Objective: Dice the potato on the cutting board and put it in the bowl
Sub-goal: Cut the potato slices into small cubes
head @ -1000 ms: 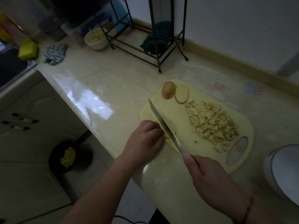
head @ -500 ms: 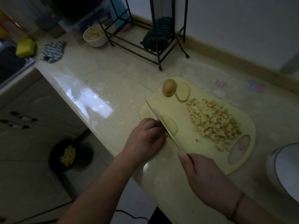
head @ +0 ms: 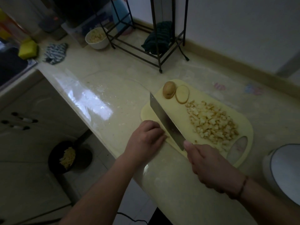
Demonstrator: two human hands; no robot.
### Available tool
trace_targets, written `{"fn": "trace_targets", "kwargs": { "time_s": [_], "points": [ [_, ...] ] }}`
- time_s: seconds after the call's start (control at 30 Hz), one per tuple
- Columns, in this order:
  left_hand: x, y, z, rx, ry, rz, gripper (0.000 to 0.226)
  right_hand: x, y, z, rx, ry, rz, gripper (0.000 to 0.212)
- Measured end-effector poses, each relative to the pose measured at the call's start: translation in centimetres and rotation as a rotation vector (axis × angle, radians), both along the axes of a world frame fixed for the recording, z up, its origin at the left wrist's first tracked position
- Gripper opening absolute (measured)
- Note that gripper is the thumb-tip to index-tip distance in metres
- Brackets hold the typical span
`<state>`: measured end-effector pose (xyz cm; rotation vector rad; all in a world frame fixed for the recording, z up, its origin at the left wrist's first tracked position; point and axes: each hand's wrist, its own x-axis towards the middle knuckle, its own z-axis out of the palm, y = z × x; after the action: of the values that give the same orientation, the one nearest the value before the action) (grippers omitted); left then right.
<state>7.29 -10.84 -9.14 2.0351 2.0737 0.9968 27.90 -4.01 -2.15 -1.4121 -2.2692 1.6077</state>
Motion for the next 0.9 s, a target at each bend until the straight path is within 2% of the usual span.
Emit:
{"fn": "trace_targets", "kwargs": {
  "time_s": [0.37,0.6,0.77,0.9],
  "points": [
    [0.4,-0.4,-0.1,0.012,0.007,0.014,0.021,-0.1,-2.1,0.2,0.159,0.041,0.055,0.054],
    [0.1,-0.3,0.0,0.039,0.01,-0.014,0.025,0.1,-2.9,0.1,0.168,-0.01,0.071,0.052],
    [-0.8,0.0,-0.5,0.056,0.037,-0.047,0.02,-1.4,-1.1,-0.2,0.171,-0.034,0.094,0.053],
    [-1.2,0.0,-0.7,0.043,0.068,-0.088,0.009,-0.5,0.3,-0.1,0.086,-0.054,0.064,0.056]
  ]
}}
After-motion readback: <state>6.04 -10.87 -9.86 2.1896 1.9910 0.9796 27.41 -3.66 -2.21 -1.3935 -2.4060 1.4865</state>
